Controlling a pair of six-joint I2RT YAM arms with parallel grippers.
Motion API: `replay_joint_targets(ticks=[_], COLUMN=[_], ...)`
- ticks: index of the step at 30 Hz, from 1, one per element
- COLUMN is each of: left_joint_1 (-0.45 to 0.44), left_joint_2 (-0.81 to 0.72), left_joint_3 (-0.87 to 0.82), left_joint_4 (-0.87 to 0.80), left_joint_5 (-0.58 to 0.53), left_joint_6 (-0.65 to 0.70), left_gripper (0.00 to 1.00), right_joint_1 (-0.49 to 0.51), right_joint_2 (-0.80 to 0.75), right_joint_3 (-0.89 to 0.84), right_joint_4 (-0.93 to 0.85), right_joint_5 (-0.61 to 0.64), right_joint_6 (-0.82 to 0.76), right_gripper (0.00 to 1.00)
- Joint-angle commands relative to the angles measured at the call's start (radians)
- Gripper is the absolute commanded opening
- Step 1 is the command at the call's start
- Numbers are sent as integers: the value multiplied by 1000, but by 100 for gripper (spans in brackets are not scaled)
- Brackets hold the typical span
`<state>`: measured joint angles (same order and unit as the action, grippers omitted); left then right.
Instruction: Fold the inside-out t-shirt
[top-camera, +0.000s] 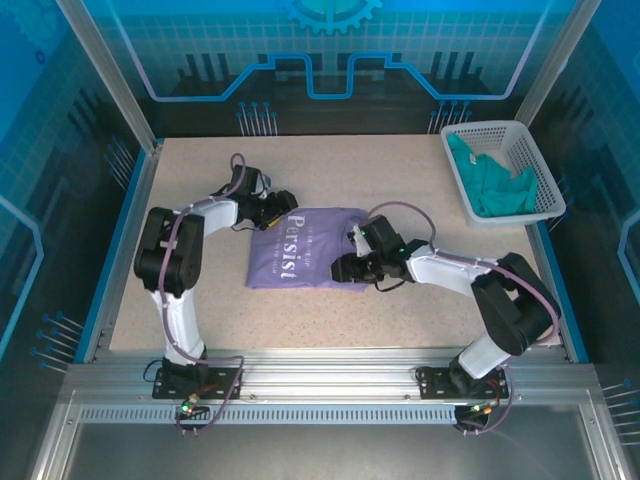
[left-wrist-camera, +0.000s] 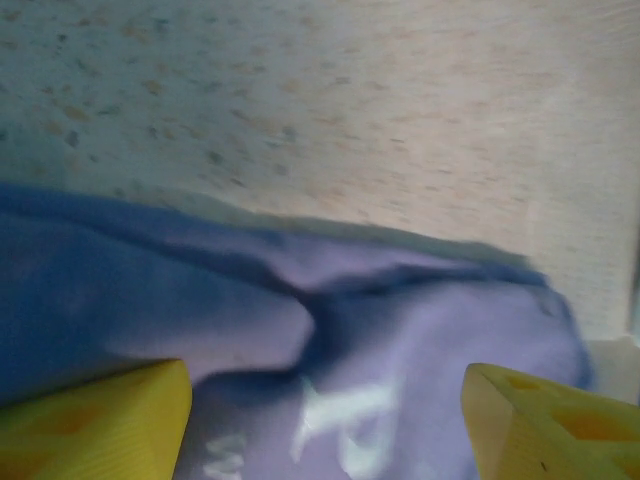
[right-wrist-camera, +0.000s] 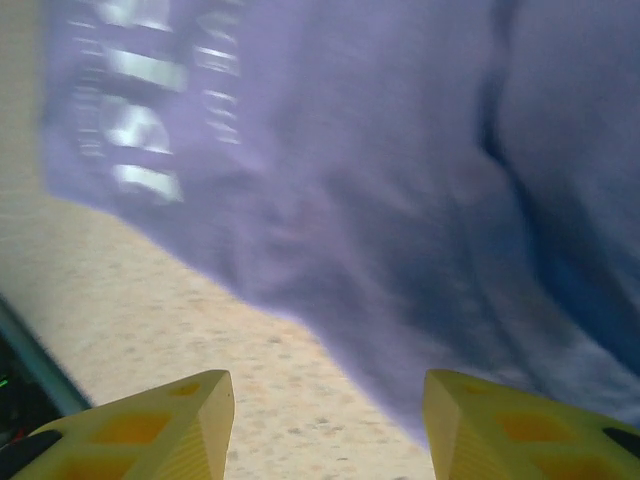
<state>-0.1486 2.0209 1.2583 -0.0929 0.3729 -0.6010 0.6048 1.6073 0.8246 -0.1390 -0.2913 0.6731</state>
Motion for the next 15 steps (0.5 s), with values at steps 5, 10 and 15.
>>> replay_joint_targets(ticks=[5, 10, 15], left_joint_1=[-5, -226, -317], left_joint_2=[-168, -516, -714], left_joint_3=[-290, -630, -643], left_joint_4=[-4, 67, 30], left_joint_5=[54, 43, -37], left_joint_6=[-1, -62, -63], left_gripper=[72, 73, 75], right_joint_1=[-153, -198, -202], right_joint_2=[216, 419, 449], right_joint_3=[195, 566, 773], right_joint_4=[-16, -88, -237], right_joint_5=[141, 115, 142], right_joint_6=[15, -133, -278], right_gripper=[53, 54, 57])
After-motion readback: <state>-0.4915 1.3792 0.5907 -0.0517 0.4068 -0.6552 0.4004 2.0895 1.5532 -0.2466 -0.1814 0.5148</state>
